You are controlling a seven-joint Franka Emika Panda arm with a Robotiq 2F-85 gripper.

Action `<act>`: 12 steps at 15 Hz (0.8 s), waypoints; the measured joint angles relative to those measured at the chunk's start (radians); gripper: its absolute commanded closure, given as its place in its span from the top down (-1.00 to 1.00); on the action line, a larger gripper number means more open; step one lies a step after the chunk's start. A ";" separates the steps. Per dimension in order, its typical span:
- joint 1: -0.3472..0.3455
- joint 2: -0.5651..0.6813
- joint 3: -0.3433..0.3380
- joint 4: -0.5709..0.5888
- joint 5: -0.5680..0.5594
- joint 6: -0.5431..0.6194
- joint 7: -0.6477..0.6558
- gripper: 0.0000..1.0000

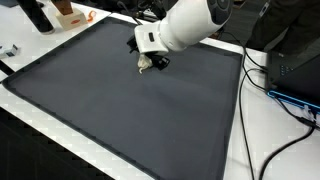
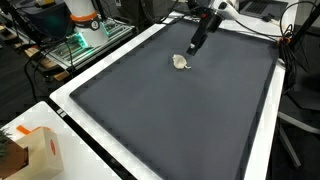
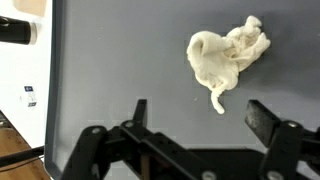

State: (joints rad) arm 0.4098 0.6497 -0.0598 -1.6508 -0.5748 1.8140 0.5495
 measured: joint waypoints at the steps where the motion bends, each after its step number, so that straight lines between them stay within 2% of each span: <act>1: 0.005 0.000 0.003 0.000 -0.001 -0.009 0.017 1.00; 12: 0.015 -0.001 0.035 -0.001 -0.002 -0.014 0.141 1.00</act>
State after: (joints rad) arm 0.4247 0.6483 -0.0247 -1.6521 -0.5766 1.8005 0.6902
